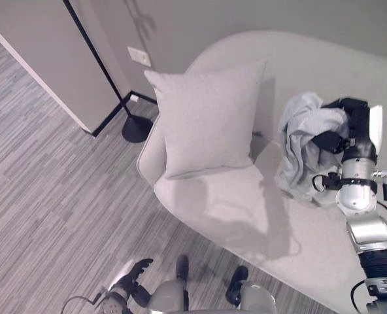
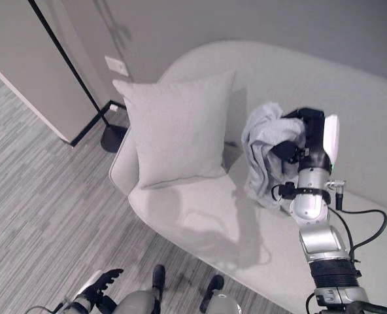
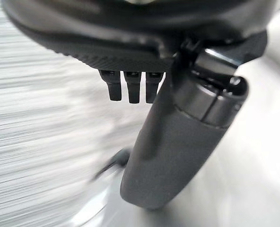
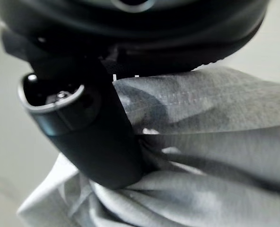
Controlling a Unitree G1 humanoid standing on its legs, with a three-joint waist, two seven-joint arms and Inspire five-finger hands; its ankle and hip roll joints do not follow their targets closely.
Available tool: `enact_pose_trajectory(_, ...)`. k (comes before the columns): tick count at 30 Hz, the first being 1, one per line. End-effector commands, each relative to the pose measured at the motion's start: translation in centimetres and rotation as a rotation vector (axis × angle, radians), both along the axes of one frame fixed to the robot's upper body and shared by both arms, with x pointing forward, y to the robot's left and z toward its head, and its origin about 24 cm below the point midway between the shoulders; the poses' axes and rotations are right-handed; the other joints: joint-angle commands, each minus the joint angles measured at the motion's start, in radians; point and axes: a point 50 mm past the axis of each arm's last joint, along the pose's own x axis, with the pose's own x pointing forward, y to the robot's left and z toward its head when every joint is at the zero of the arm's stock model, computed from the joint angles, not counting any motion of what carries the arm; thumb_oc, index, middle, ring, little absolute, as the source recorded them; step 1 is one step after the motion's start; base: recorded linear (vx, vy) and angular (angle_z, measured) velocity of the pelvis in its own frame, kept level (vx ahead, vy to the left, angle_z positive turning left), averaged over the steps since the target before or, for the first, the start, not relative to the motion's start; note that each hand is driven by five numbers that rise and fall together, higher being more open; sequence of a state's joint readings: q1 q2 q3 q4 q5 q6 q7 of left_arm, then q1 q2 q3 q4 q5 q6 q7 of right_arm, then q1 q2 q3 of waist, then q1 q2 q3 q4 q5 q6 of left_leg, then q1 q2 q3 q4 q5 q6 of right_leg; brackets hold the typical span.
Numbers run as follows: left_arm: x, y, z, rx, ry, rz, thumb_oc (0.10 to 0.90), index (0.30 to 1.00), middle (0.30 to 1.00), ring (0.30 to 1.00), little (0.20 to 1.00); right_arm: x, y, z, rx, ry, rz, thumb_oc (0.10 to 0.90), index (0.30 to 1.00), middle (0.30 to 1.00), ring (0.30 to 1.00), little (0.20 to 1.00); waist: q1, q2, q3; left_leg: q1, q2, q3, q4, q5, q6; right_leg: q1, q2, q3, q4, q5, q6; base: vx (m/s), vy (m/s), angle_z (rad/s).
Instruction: Hang the clothes on the sofa on the clothes rack.
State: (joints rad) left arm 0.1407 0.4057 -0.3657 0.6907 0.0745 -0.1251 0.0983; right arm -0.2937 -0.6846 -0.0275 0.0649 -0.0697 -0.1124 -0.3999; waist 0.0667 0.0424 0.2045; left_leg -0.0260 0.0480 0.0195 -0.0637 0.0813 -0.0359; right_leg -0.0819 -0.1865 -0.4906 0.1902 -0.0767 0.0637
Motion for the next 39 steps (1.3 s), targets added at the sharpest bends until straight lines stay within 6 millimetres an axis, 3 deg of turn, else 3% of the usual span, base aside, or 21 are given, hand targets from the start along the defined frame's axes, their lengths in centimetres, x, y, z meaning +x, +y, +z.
enact_pose_trajectory(1,5.4,-2.1,4.6,-0.244,-0.294,0.058,0.8,0.9,0.9,0.9,0.9,-0.1,2.0,8.2,-0.03,-0.355,0.123,0.4,0.3,0.3,0.3,0.3,0.047,-0.064,-0.112,0.103,-0.058,0.016,0.017,-0.137,0.037,0.077,-0.013,0.015,-0.166,0.127,0.055,-0.01,0.115,0.03)
enact_pose_trajectory(3,5.8,-2.2,5.4,-0.287,-0.332,0.076,0.8,0.9,0.9,0.9,0.9,0.0,2.2,8.8,-0.004,-0.381,0.133,0.4,0.3,0.3,0.3,0.3,0.047,-0.068,-0.12,0.111,-0.062,0.016,0.012,-0.136,0.04,0.081,-0.018,0.012,-0.164,0.132,0.059,-0.02,0.07,0.08)
enact_pose_trajectory(6,7.7,-2.8,10.1,-0.322,-0.576,0.064,0.8,0.9,0.9,0.9,0.9,0.0,3.3,10.0,0.067,-0.454,0.176,0.4,0.3,0.3,0.3,0.3,0.064,-0.092,-0.145,0.136,-0.076,0.01,-0.001,-0.138,0.05,0.095,-0.033,0.005,-0.156,0.147,0.07,-0.04,0.053,0.08)
enact_pose_trajectory(9,8.6,-3.1,11.7,-0.296,-0.69,0.065,0.8,0.9,0.9,0.9,0.9,-0.5,4.3,10.0,0.095,-0.491,0.224,0.4,0.3,0.3,0.3,0.3,0.066,-0.114,-0.151,0.143,-0.086,0.01,-0.006,-0.134,0.055,0.095,-0.041,0.004,-0.156,0.16,0.073,-0.05,0.014,0.02)
enact_pose_trajectory(10,9.5,-3.8,13.3,-0.321,-0.795,0.074,0.8,0.9,0.9,0.9,0.9,-0.9,5.3,9.9,0.114,-0.517,0.267,0.4,0.3,0.3,0.3,0.3,0.068,-0.13,-0.159,0.155,-0.093,0.015,-0.011,-0.135,0.06,0.095,-0.047,0.005,-0.153,0.169,0.08,-0.05,0.019,0.0)
enact_pose_trajectory(12,10.1,-4.5,15.1,-0.388,-0.885,0.088,0.8,0.9,0.9,0.9,0.9,-1.0,6.4,9.8,0.138,-0.527,0.313,0.4,0.3,0.3,0.3,0.3,0.069,-0.135,-0.161,0.168,-0.096,0.019,-0.014,-0.141,0.063,0.094,-0.049,0.014,-0.148,0.173,0.084,-0.07,0.026,-0.04)
enact_pose_trajectory(15,10.4,-5.4,16.1,-0.478,-0.912,0.079,0.8,0.9,0.9,0.9,0.9,-0.9,7.8,9.7,0.165,-0.53,0.371,0.4,0.3,0.3,0.3,0.3,0.071,-0.14,-0.161,0.176,-0.103,0.027,-0.016,-0.143,0.07,0.091,-0.054,0.023,-0.143,0.181,0.088,-0.06,0.03,-0.09)
enact_pose_trajectory(16,10.4,-6.4,16.5,-0.577,-0.895,0.055,0.8,0.9,0.9,0.9,0.9,-0.9,9.2,9.8,0.198,-0.53,0.434,0.4,0.3,0.3,0.3,0.3,0.07,-0.144,-0.16,0.177,-0.112,0.035,-0.019,-0.134,0.076,0.085,-0.062,0.027,-0.14,0.195,0.088,-0.07,0.033,-0.1)
enact_pose_trajectory(18,10.5,-7.0,16.5,-0.597,-0.882,0.032,0.8,0.9,0.9,0.9,0.9,-0.9,10.0,9.9,0.215,-0.529,0.471,0.4,0.3,0.3,0.3,0.3,0.072,-0.145,-0.159,0.183,-0.112,0.04,-0.019,-0.136,0.078,0.085,-0.063,0.03,-0.136,0.196,0.089,-0.07,0.024,-0.15)
enact_pose_trajectory(20,10.6,-9.7,15.8,-0.7,-0.796,-0.036,0.8,0.9,0.9,0.9,0.9,-1.0,12.6,10.6,0.246,-0.544,0.573,0.4,0.3,0.3,0.3,0.3,0.074,-0.149,-0.159,0.19,-0.116,0.047,-0.02,-0.135,0.082,0.083,-0.068,0.041,-0.134,0.204,0.089,-0.06,0.012,-0.12)
enact_pose_trajectory(22,10.5,-12.2,15.3,-0.759,-0.735,-0.108,0.8,0.9,0.9,0.9,0.9,-1.1,14.1,11.3,0.263,-0.56,0.626,0.4,0.3,0.3,0.3,0.3,0.074,-0.152,-0.163,0.196,-0.115,0.051,-0.02,-0.141,0.083,0.085,-0.067,0.046,-0.133,0.204,0.091,-0.03,0.004,-0.09)
enact_pose_trajectory(23,10.6,-12.2,15.4,-0.76,-0.736,-0.109,0.8,0.9,0.9,0.9,0.9,-1.1,14.1,11.3,0.262,-0.562,0.625,0.4,0.3,0.3,0.3,0.3,0.074,-0.154,-0.162,0.193,-0.118,0.051,-0.021,-0.135,0.084,0.083,-0.07,0.045,-0.136,0.209,0.09,-0.02,0.001,-0.15)
enact_pose_trajectory(24,10.9,-15.4,14.6,-0.687,-0.702,-0.24,0.8,0.9,0.9,0.9,0.9,-1.3,16.0,12.1,0.296,-0.587,0.695,0.4,0.3,0.3,0.3,0.3,0.069,-0.164,-0.168,0.2,-0.116,0.056,-0.021,-0.141,0.084,0.086,-0.068,0.055,-0.136,0.209,0.091,-0.01,-0.002,-0.12)
enact_pose_trajectory(29,12.4,-20.8,12.2,-0.402,-0.666,-0.432,0.8,0.9,0.9,0.9,0.9,-2.4,18.5,13.1,0.41,-0.62,0.841,0.4,0.3,0.3,0.3,0.3,0.033,-0.182,-0.178,0.204,-0.119,0.069,-0.022,-0.139,0.082,0.082,-0.063,0.074,-0.145,0.216,0.089,-0.01,0.0,-0.03)
enact_pose_trajectory(31,12.5,-21.5,12.0,-0.397,-0.652,-0.432,0.8,0.9,0.9,0.9,0.9,-2.7,18.7,13.3,0.426,-0.632,0.861,0.4,0.3,0.3,0.3,0.3,0.021,-0.187,-0.181,0.199,-0.123,0.072,-0.023,-0.131,0.083,0.078,-0.065,0.074,-0.149,0.224,0.087,-0.01,0.004,-0.02)
enact_pose_trajectory(32,12.7,-23.0,11.3,-0.356,-0.615,-0.441,0.8,0.9,0.9,0.9,0.9,-3.4,19.3,13.7,0.493,-0.649,0.93,0.4,0.3,0.3,0.3,0.3,-0.001,-0.195,-0.185,0.197,-0.122,0.082,-0.024,-0.129,0.081,0.073,-0.062,0.082,-0.155,0.231,0.088,-0.01,0.008,-0.03)
enact_pose_trajectory(38,13.9,-23.3,10.4,-0.287,-0.56,-0.33,0.8,0.9,0.9,0.9,0.9,-4.7,20.1,14.4,0.6,-0.685,1.049,0.4,0.3,0.3,0.3,0.3,-0.035,-0.211,-0.189,0.198,-0.117,0.117,-0.024,-0.13,0.077,0.06,-0.055,0.108,-0.168,0.249,0.091,-0.01,-0.012,-0.25)
enact_pose_trajectory(39,14.3,-23.3,10.6,-0.289,-0.56,-0.29,0.4,0.3,0.3,0.3,0.3,-5.1,20.3,14.4,0.605,-0.69,1.068,0.4,0.3,0.3,0.3,0.3,-0.041,-0.212,-0.189,0.199,-0.115,0.125,-0.024,-0.13,0.075,0.057,-0.052,0.115,-0.17,0.251,0.09,0.0,-0.022,-0.2)
